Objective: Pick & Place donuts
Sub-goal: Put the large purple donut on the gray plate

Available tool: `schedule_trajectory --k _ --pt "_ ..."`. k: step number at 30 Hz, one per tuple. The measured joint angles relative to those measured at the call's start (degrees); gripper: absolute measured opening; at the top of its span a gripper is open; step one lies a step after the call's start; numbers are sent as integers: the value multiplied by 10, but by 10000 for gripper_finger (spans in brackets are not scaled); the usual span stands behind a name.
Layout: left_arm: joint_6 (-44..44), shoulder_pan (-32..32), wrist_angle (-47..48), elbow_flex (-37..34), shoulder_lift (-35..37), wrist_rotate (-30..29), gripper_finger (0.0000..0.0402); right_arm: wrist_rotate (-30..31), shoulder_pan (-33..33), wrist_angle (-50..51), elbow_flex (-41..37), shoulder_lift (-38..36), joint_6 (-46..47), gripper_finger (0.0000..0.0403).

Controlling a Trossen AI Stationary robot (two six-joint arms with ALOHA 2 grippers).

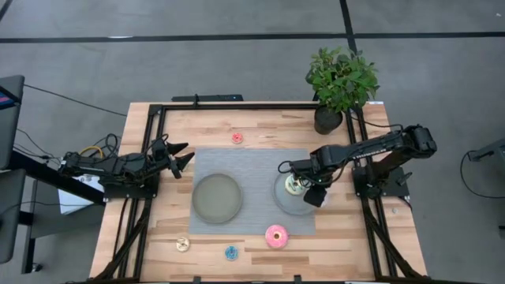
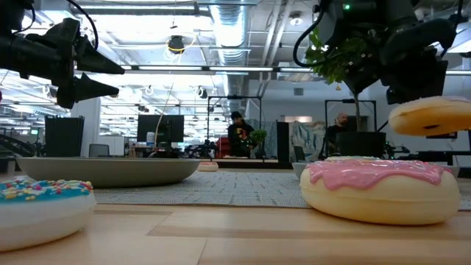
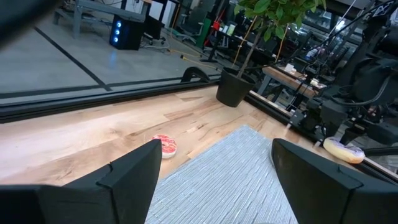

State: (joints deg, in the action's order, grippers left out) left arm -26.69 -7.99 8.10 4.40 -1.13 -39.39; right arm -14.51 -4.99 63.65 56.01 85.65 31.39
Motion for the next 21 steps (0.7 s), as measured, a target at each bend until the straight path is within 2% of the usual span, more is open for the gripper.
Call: schedule_trajectory --k 7,15,21 --pt "4 0 1 0 0 -2 298 15 -2 -30 0 13 -2 109" --pt "5 0 1 0 0 -4 298 14 -5 -35 0 86 -24 109" --pt "5 0 1 0 0 -3 298 14 -6 -33 0 103 -34 109"
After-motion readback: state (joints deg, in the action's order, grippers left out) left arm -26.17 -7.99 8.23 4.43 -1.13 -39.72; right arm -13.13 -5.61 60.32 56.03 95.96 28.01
